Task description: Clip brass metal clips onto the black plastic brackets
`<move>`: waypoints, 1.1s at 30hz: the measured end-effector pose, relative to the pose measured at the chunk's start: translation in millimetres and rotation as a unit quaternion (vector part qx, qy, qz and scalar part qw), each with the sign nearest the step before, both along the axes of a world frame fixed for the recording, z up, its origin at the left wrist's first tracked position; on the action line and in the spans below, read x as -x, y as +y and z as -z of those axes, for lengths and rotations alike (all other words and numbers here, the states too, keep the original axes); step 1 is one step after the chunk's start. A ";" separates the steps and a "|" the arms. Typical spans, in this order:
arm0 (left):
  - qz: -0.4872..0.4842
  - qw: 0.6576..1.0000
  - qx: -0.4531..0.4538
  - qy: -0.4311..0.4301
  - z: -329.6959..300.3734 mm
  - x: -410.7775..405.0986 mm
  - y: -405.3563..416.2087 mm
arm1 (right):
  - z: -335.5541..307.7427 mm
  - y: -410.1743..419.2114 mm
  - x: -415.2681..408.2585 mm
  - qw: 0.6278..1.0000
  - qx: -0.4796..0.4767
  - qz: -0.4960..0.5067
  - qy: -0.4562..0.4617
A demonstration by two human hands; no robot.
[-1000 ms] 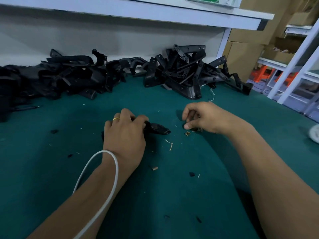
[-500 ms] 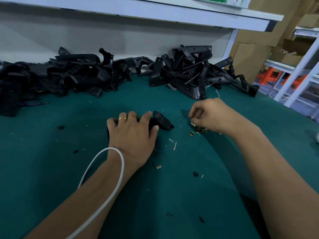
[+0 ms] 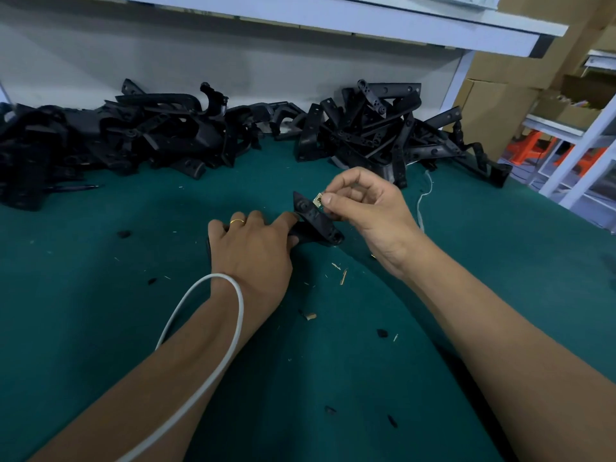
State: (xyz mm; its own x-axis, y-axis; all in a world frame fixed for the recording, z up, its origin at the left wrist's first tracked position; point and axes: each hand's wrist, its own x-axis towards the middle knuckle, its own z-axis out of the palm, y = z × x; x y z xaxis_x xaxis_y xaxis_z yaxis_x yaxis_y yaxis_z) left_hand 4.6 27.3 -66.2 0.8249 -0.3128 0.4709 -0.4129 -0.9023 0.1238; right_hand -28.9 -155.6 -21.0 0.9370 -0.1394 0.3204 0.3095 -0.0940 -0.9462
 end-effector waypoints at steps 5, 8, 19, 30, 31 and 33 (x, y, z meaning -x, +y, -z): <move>-0.001 1.000 0.004 0.004 -0.7 0.0 0.7 | 1.5 0.5 -0.3 1.000 -0.012 -0.005 0.020; -0.003 1.000 0.000 0.007 -0.8 0.7 0.3 | 1.8 -3.8 -0.3 1.000 0.000 -0.015 0.025; -0.008 1.000 0.027 0.014 -3.7 2.4 -0.1 | -5.6 -4.0 4.2 0.989 0.142 -0.025 0.006; -0.017 0.999 0.036 0.014 0.1 0.1 4.0 | -36.5 -79.1 30.5 0.860 0.424 -0.002 0.283; -0.017 0.999 0.036 0.014 0.0 0.2 4.3 | -35.8 -79.0 28.8 0.851 0.439 -0.002 0.289; -0.016 0.999 0.040 0.016 -0.1 0.5 4.6 | -34.6 -75.8 24.7 0.840 0.470 0.012 0.269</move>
